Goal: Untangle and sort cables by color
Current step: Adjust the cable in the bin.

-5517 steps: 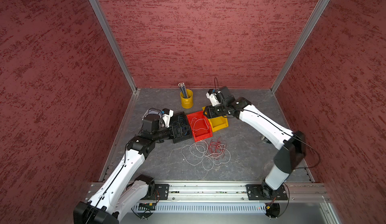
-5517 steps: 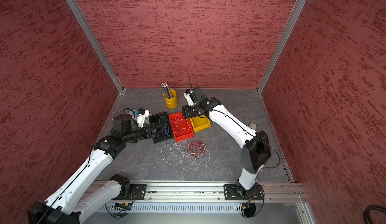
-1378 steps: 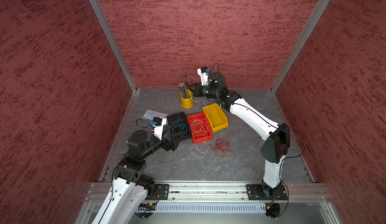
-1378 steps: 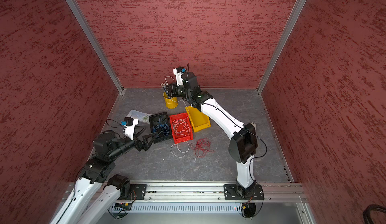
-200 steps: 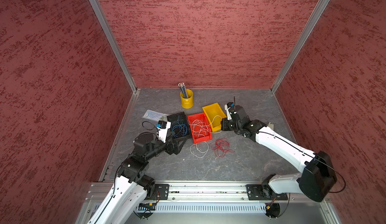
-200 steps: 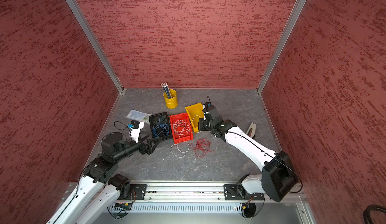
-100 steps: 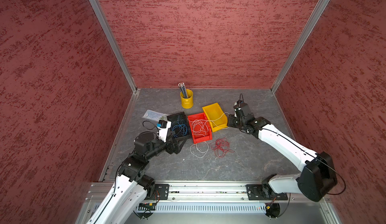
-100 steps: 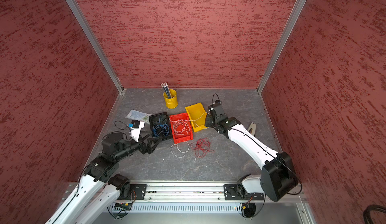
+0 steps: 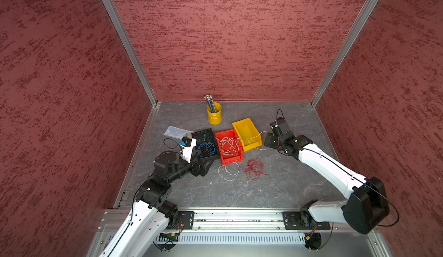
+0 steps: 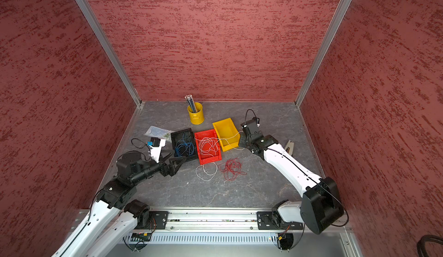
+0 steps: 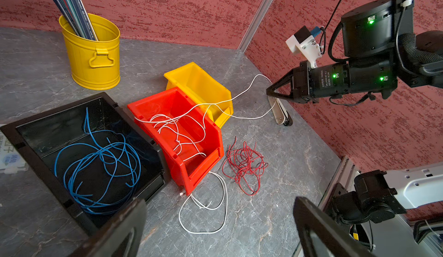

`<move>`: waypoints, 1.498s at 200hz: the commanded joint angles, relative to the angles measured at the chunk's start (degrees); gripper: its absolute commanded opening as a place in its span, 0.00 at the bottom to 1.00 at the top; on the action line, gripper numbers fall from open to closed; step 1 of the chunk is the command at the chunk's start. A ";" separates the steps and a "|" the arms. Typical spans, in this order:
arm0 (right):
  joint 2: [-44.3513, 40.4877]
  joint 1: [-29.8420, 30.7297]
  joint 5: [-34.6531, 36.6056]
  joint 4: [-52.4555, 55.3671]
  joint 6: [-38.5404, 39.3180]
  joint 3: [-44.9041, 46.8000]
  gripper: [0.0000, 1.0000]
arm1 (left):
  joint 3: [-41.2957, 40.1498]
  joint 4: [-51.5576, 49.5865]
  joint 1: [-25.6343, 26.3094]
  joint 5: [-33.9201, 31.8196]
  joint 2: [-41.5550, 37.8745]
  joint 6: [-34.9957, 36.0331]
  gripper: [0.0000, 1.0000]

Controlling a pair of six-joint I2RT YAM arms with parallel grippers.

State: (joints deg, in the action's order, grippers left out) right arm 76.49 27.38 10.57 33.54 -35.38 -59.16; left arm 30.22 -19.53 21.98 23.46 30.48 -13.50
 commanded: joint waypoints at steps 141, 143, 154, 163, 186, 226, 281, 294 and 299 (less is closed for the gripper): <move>-2.64 0.66 -9.83 4.78 8.86 -22.38 0.00 | -2.18 4.85 0.43 -0.74 -0.99 -1.09 1.00; -2.32 1.08 -9.75 5.09 8.93 -23.12 0.00 | -2.09 4.74 0.43 -0.65 -1.02 -1.07 1.00; -0.75 1.92 -10.14 6.68 9.26 -27.23 0.00 | -1.86 4.45 0.42 -0.79 -1.20 -0.92 1.00; 0.62 2.37 -10.77 8.00 9.51 -30.30 0.00 | -1.70 4.10 0.35 -0.87 -1.38 -0.66 1.00; 3.12 3.19 -13.12 9.93 9.11 -35.59 0.00 | -0.93 3.28 0.35 -1.05 -1.70 0.15 1.00; 5.60 5.09 -16.71 9.51 7.28 -38.02 0.00 | -0.36 2.80 0.26 -1.48 -2.26 0.19 1.00; 4.56 6.20 -17.08 5.13 5.21 -31.60 0.00 | 0.64 -0.19 0.26 -1.84 -3.35 0.85 1.00; 4.08 6.20 -17.03 3.91 4.84 -29.26 0.00 | 0.61 -0.51 0.26 -1.95 -3.49 0.79 1.00; 3.99 6.20 -16.99 3.46 4.77 -28.34 0.00 | 0.58 -0.66 0.24 -1.85 -3.49 0.80 1.00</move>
State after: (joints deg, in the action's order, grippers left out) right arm 81.71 33.28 -5.72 40.05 -29.50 -91.79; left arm 29.41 -18.79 22.15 21.96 27.57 -13.63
